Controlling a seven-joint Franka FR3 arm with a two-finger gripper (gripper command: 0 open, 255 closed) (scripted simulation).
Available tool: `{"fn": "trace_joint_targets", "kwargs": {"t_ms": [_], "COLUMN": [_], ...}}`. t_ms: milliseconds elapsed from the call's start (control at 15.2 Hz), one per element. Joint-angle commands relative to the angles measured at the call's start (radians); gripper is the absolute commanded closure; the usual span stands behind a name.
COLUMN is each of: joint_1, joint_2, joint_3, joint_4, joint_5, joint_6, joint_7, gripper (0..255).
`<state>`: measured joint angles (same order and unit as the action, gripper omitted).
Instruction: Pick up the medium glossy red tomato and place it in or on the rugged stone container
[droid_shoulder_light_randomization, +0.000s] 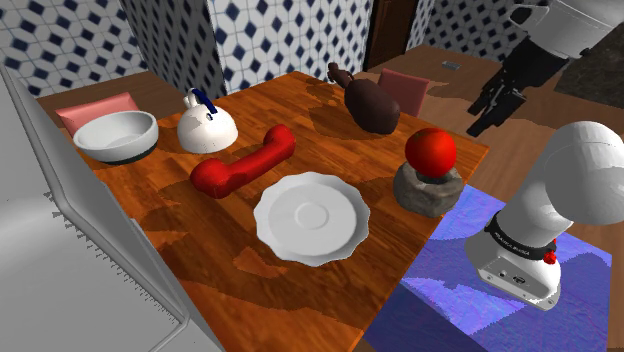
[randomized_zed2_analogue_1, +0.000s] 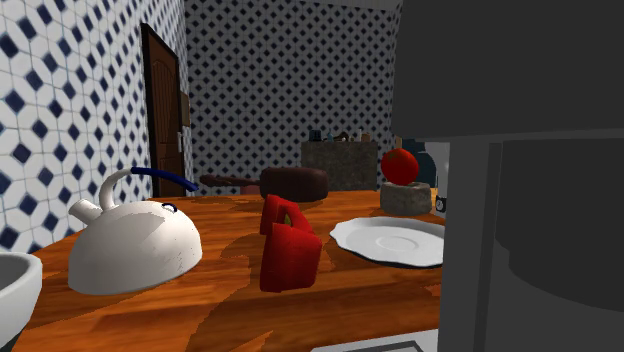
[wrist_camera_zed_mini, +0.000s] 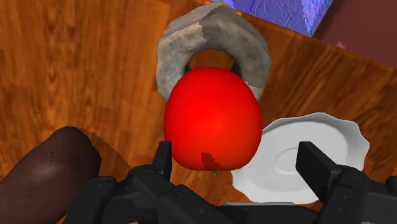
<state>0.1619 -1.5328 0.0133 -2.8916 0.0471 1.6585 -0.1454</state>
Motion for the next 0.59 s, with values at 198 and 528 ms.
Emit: {"fn": "trace_joint_targets", "kwargs": {"t_ms": [198,528], "joint_1": [-0.002,-0.002], "joint_2": [0.027,0.027], "joint_3": [-0.005,-0.005], "joint_4": [0.095,0.095], "joint_5": [-0.005,-0.005], "joint_6": [-0.068,-0.068], "joint_7": [0.000,0.000], "gripper": [0,0]}}
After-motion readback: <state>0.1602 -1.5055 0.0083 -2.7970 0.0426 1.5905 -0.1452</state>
